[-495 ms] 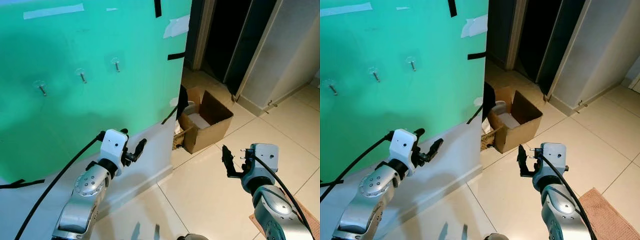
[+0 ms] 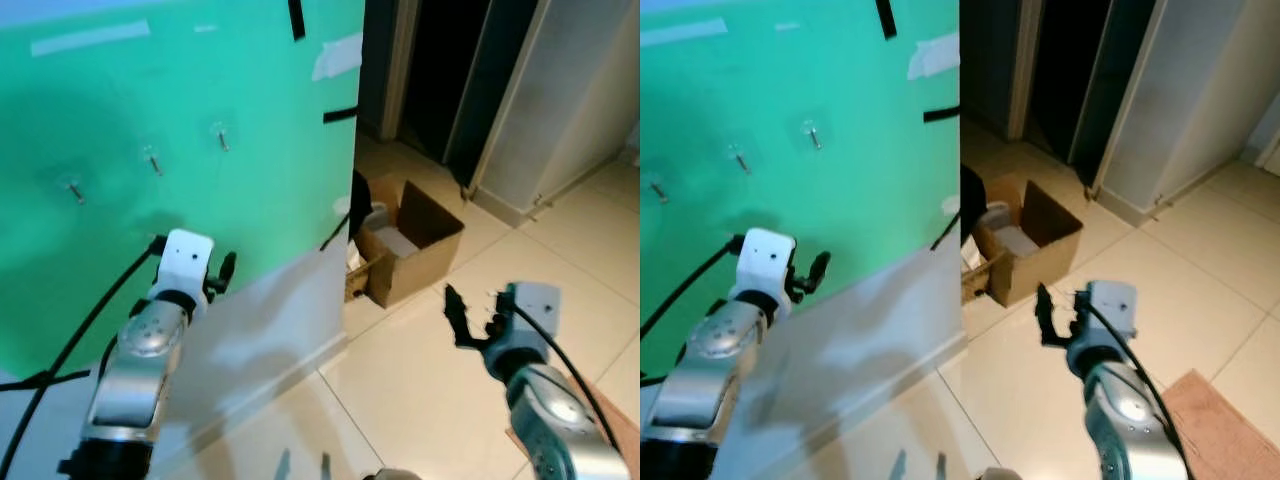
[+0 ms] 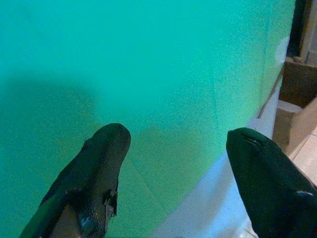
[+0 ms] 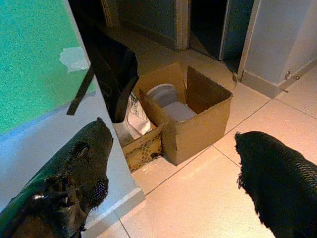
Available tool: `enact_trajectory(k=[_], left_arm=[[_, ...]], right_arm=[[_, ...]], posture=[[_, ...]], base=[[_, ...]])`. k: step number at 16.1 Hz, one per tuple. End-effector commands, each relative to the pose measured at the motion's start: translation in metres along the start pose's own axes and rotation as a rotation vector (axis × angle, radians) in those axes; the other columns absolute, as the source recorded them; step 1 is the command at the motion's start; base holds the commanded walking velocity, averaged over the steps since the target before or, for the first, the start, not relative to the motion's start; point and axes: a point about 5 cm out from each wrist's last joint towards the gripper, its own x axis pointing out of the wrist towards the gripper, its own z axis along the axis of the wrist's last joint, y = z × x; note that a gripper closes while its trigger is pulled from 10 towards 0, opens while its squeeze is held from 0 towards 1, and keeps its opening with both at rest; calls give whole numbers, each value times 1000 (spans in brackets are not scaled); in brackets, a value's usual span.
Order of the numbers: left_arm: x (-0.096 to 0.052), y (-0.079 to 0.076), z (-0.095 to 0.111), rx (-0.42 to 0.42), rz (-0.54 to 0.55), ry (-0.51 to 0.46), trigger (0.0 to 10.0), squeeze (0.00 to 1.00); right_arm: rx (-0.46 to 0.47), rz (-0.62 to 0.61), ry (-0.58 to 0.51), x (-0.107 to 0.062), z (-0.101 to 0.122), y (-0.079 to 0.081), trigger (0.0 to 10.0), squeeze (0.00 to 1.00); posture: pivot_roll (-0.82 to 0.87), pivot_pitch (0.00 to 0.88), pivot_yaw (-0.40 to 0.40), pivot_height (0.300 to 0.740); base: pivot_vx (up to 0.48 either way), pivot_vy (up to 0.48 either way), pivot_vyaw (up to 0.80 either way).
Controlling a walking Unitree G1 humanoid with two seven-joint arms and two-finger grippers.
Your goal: Hang keys on a hook
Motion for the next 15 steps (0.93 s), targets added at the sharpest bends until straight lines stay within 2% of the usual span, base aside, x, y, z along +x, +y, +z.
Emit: enact_trajectory(k=[1, 2, 5, 6, 8, 10, 11, 12, 13, 14, 15], left_arm=[[-1, -3, -3, 7, -10, 18, 10000, 0], [-2, -2, -3, 10, -9, 17, 10000, 0], [-5, -1, -5, 8, -4, 48, 10000, 0], [-7, -2, -7, 8, -5, 53, 10000, 0], [-16, -9, -10, -11, -20, 55, 10000, 0], [-23, -16, -11, -12, -21, 30, 10000, 20], [-25, -18, -12, -9, -5, 13, 10000, 118], [-27, -18, -14, -18, 8, 10, 10000, 349], [-33, -15, -16, -37, 50, 12, 10000, 808], [-39, -12, -17, -44, 78, 22, 10000, 1000], [-43, -14, -17, -25, 31, 45, 10000, 1000]], right_arm=[[-3, 10, 13, 1, -1, 3, 10000, 1000], [-19, 13, 12, 1, -1, 4, 10000, 1000], [-153, 19, -107, 0, 9, 7, 10000, 1000], [-93, 53, -122, -2, 12, 10, 10000, 1000], [-143, 70, -111, -5, 10, 13, 10000, 1000], [-136, 57, -97, -9, 5, 11, 10000, 1000], [-122, 72, -87, -11, 1, 13, 10000, 1000], [-117, 75, -82, -13, 0, 13, 10000, 1000], [-78, 113, -63, -16, -2, 19, 10000, 1000], [-53, 140, -54, -19, -2, 23, 10000, 1000], [-45, 163, -55, -20, -2, 24, 10000, 1000]], posture=[[-184, 0, 43, 740], [-180, 0, 42, 740], [-175, 0, 34, 740], [-173, 0, 27, 740], [-168, 0, 6, 740], [-168, 0, 4, 740], [-158, 0, 4, 740], [-149, 0, 1, 740], [-141, 0, -14, 740], [-137, 0, -17, 740], [-133, 0, -15, 740]], base=[[0, 0, 450], [0, 0, 800], [0, 0, 800], [0, 0, 800], [0, 0, 800], [0, 0, 800], [0, 0, 800], [0, 0, 800], [0, 0, 800], [0, 0, 800], [0, 0, 800]])
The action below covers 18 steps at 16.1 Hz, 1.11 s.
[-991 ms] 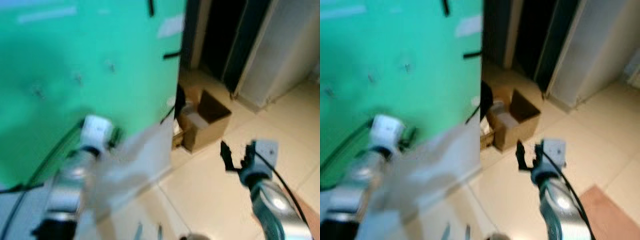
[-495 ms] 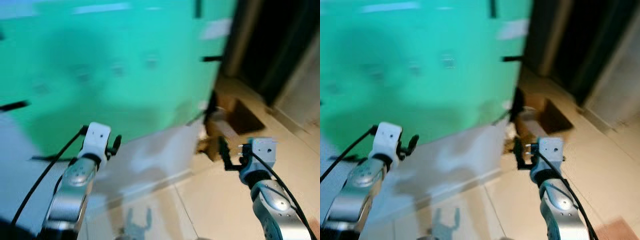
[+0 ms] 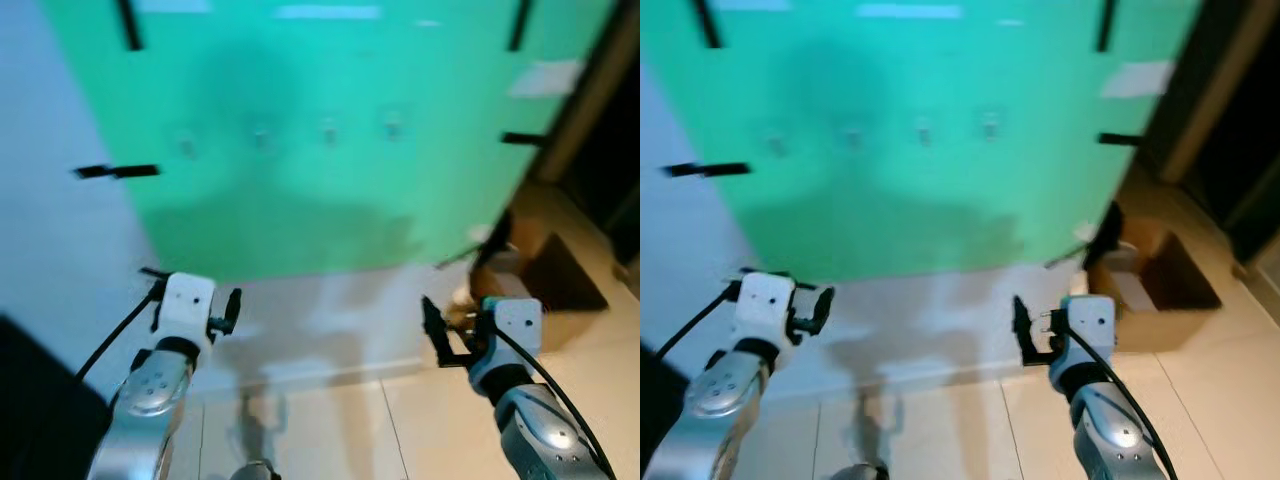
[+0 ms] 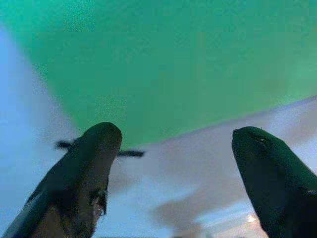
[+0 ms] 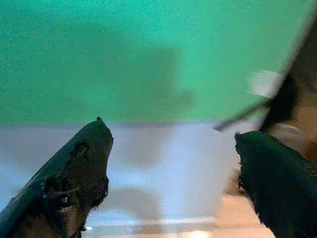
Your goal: Hang keys on a hook
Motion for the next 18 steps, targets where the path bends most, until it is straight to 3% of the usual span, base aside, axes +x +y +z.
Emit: enact_trajectory(k=[1, 2, 4, 7, 8, 10, 12, 13, 18], left_arm=[[-3, -3, 3, -3, -35, 1, 10000, 1000], [0, -12, 5, -21, -98, 1, 10000, 1000], [13, -21, 12, 8, -103, -17, 10000, 1000], [17, -10, 15, -3, -116, -39, 10000, 1000], [14, -2, 19, -21, -62, -96, 10000, 1000], [14, 17, 17, -23, 5, -58, 10000, 1000], [14, 28, 23, -68, 79, -89, 10000, 1000], [13, 29, 18, -63, 75, -48, 10000, 1000], [20, 19, 23, -49, 33, -86, 10000, 1000]], right_arm=[[15, 1, -6, -1, 2, -2, 10000, 1000], [32, -42, -11, -4, 1, -9, 10000, 1000], [56, -42, -9, -7, 2, -14, 10000, 1000], [11, -19, 30, -3, -2, -14, 10000, 1000], [-10, -3, 12, 1, 1, -10, 10000, 1000], [50, 39, 11, 12, 3, 2, 10000, 1000], [68, 66, 31, 16, 0, 10, 10000, 1000], [68, 79, 29, 19, -1, 12, 10000, 1000], [32, 76, -25, 25, 7, 9, 10000, 1000]], posture=[[-144, 0, 3, 740], [-161, 0, 29, 740], [-163, 0, 33, 740], [-148, 0, 20, 740], [-129, 0, 7, 740], [-94, 0, 1, 740], [-70, 0, 2, 740], [-68, 0, 8, 740], [-82, 0, 18, 740]], base=[[0, 0, 800], [0, 0, 800], [0, 0, 800], [0, 0, 800], [0, 0, 800], [0, 0, 800], [0, 0, 800], [0, 0, 800], [0, 0, 800]])
